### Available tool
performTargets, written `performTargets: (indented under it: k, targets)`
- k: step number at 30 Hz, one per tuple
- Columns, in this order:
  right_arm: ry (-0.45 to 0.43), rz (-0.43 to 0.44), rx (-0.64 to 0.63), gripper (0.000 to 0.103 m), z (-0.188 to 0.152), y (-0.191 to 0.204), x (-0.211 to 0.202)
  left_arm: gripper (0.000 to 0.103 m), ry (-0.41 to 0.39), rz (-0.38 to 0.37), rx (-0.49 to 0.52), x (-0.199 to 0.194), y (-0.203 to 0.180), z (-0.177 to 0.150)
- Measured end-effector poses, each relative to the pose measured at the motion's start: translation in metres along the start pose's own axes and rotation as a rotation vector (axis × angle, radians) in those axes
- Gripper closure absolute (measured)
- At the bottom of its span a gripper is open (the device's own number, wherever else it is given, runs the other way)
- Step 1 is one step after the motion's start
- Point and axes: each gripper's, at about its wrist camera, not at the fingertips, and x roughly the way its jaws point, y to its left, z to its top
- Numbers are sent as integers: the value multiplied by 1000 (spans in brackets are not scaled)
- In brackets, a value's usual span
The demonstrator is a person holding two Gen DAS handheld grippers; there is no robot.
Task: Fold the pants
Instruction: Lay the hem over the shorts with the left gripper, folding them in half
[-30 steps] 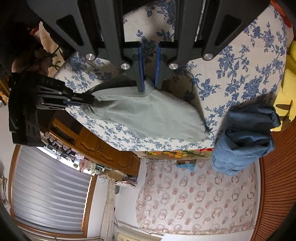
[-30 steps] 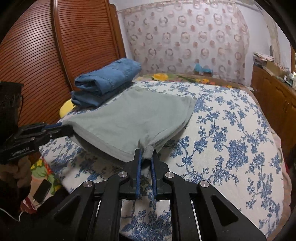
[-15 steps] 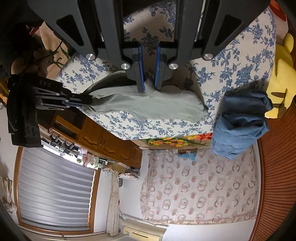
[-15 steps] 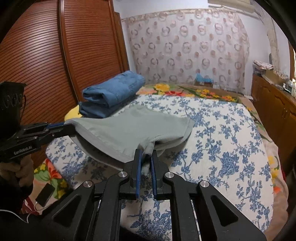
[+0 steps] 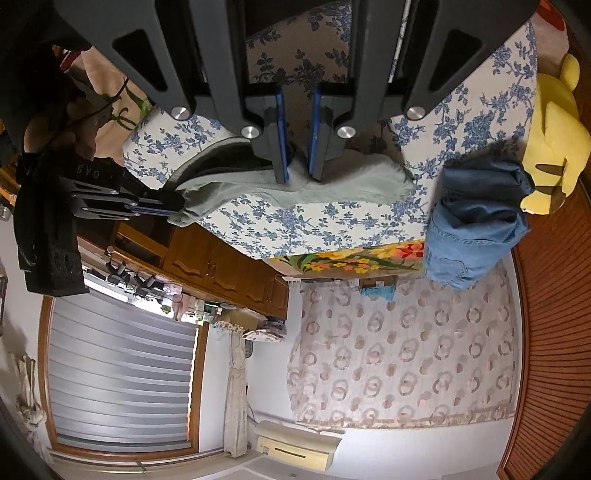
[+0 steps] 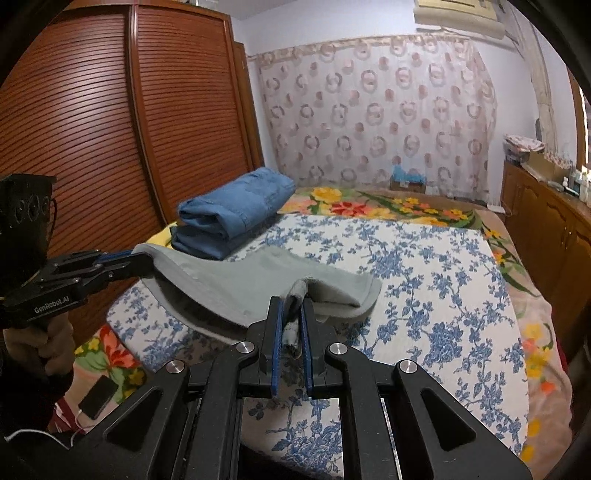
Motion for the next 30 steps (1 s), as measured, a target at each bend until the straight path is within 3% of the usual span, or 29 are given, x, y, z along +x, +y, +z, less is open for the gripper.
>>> performTargets:
  k: [14,30]
  targets:
    - [100,-6,30,97,-22,-14,45,95,97,-2,-63,34,19,-23]
    - [21,-116,-60,97,41,-27,86,95,8,60,-27,67,37,36]
